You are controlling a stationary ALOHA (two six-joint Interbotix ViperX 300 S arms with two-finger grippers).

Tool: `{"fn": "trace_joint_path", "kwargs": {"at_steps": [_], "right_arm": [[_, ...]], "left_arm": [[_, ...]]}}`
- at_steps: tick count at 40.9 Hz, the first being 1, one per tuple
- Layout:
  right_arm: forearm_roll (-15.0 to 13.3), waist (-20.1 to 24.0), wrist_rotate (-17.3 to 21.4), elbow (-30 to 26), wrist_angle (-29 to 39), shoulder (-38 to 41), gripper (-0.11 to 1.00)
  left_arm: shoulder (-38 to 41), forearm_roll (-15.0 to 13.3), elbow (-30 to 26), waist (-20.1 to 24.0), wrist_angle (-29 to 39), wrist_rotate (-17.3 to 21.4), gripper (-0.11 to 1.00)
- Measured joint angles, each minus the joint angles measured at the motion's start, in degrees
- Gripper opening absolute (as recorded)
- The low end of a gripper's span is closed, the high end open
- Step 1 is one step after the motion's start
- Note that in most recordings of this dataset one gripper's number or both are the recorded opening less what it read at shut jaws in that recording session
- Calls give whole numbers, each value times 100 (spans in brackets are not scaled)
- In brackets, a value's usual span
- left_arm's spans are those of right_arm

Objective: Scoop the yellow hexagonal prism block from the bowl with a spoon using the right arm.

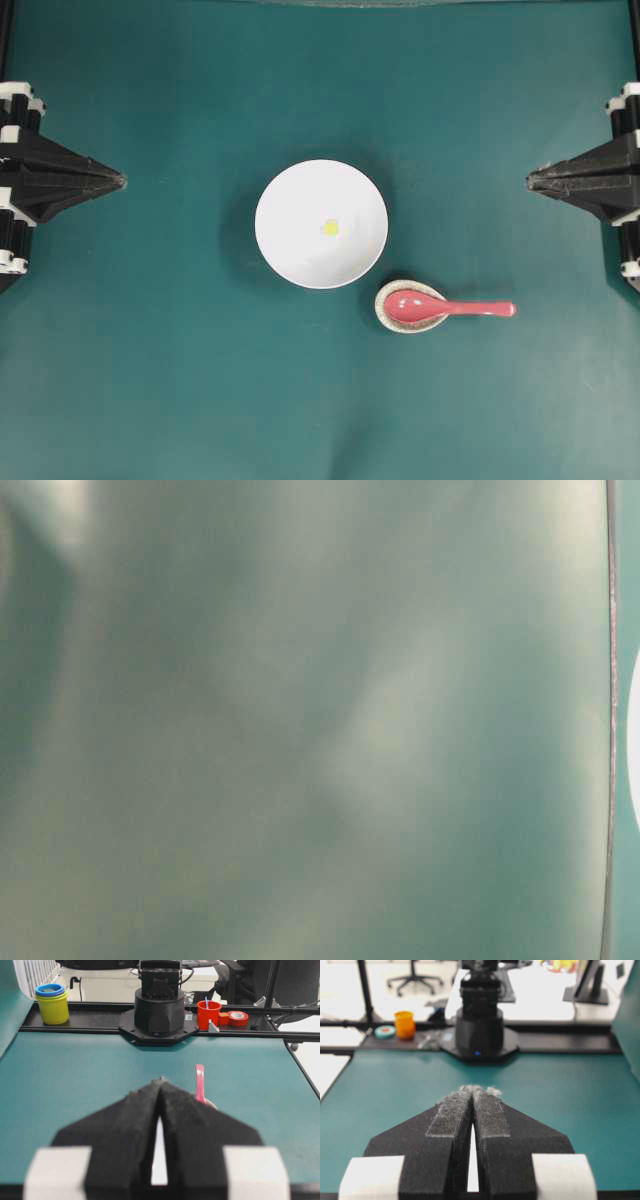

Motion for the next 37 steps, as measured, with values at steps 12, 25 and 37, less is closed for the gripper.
{"fn": "trace_joint_path", "kwargs": {"at_steps": [12, 25, 37], "right_arm": [[0, 0, -26, 0, 9, 0, -1], [0, -9, -18, 0, 9, 0, 13], [0, -9, 18, 0, 9, 44, 54]], "left_arm": [[9, 0, 9, 0, 176, -26, -1], [0, 0, 0, 9, 299, -26, -1], [9, 0, 0, 0, 378, -26, -1]]}}
